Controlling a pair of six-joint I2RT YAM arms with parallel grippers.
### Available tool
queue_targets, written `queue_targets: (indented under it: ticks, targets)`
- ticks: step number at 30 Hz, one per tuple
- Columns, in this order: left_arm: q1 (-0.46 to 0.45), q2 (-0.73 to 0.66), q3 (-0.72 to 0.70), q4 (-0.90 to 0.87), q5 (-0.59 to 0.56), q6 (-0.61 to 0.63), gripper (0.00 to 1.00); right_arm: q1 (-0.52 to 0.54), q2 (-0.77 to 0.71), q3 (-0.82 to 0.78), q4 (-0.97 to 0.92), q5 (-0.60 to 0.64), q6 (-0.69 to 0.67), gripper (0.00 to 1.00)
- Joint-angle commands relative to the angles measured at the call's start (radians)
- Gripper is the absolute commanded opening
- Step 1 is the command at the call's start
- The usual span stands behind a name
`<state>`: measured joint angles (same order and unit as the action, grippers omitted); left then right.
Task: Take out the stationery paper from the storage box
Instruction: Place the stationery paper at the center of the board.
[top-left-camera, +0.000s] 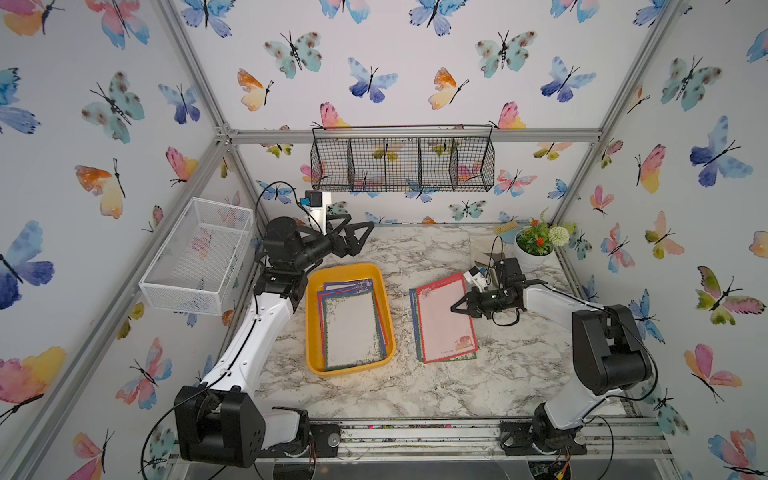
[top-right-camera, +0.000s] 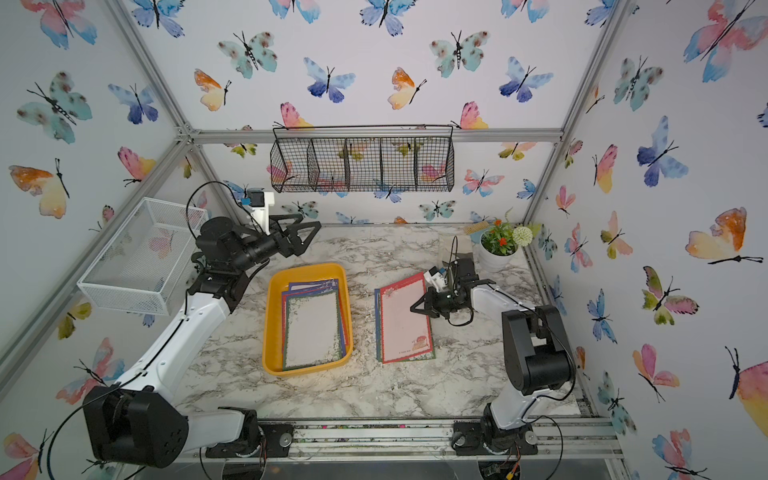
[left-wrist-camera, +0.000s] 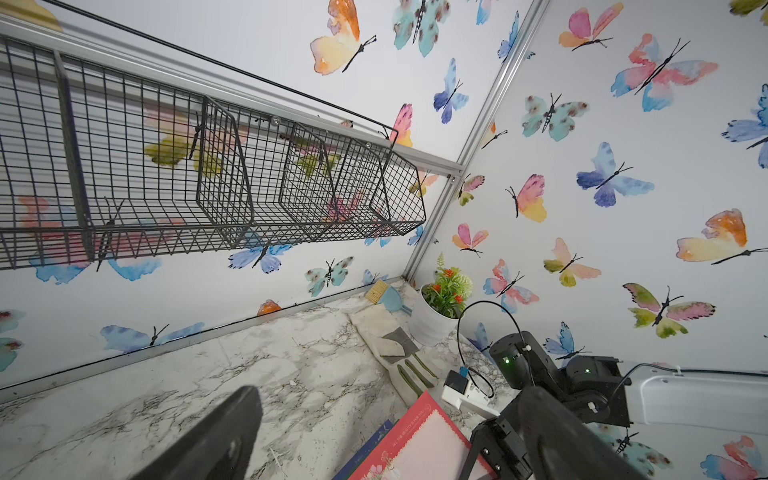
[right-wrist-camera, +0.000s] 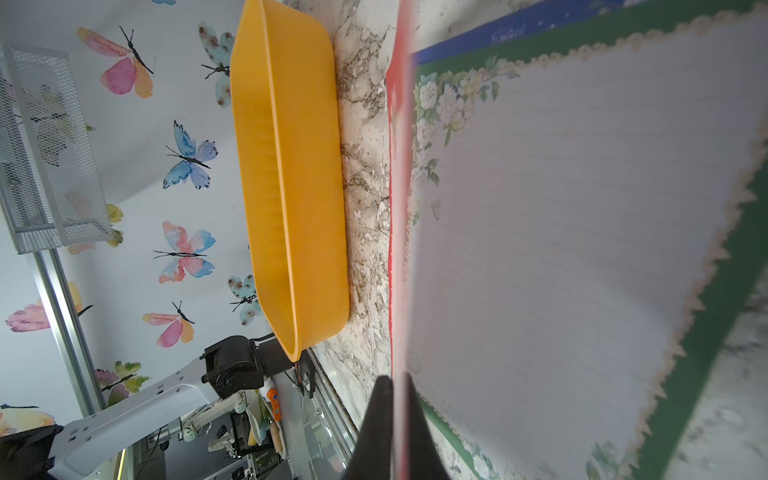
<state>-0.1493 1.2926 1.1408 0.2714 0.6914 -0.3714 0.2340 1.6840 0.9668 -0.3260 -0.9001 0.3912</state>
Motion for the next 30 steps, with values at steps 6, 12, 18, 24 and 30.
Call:
queue_targets:
  ticks: [6,12,18,24,30]
  targets:
    - [0.006,-0.003,0.026,-0.001,-0.013,-0.004,0.99,-0.009,0.037,-0.024,0.058,-0.039,0.031,0.07]
    - [0.006,0.0,0.027,-0.003,-0.014,-0.005,0.99,-0.011,0.061,-0.027,0.063,-0.031,0.032,0.08]
    - [0.006,0.001,0.027,-0.003,-0.016,-0.005,0.99,-0.015,0.084,-0.022,0.051,-0.025,0.017,0.08]
    - [0.006,0.002,0.027,-0.004,-0.016,-0.006,0.99,-0.018,0.098,-0.022,0.047,-0.024,0.011,0.09]
    - [0.006,0.004,0.027,-0.004,-0.016,-0.006,0.99,-0.018,0.11,-0.013,0.026,-0.013,-0.008,0.1]
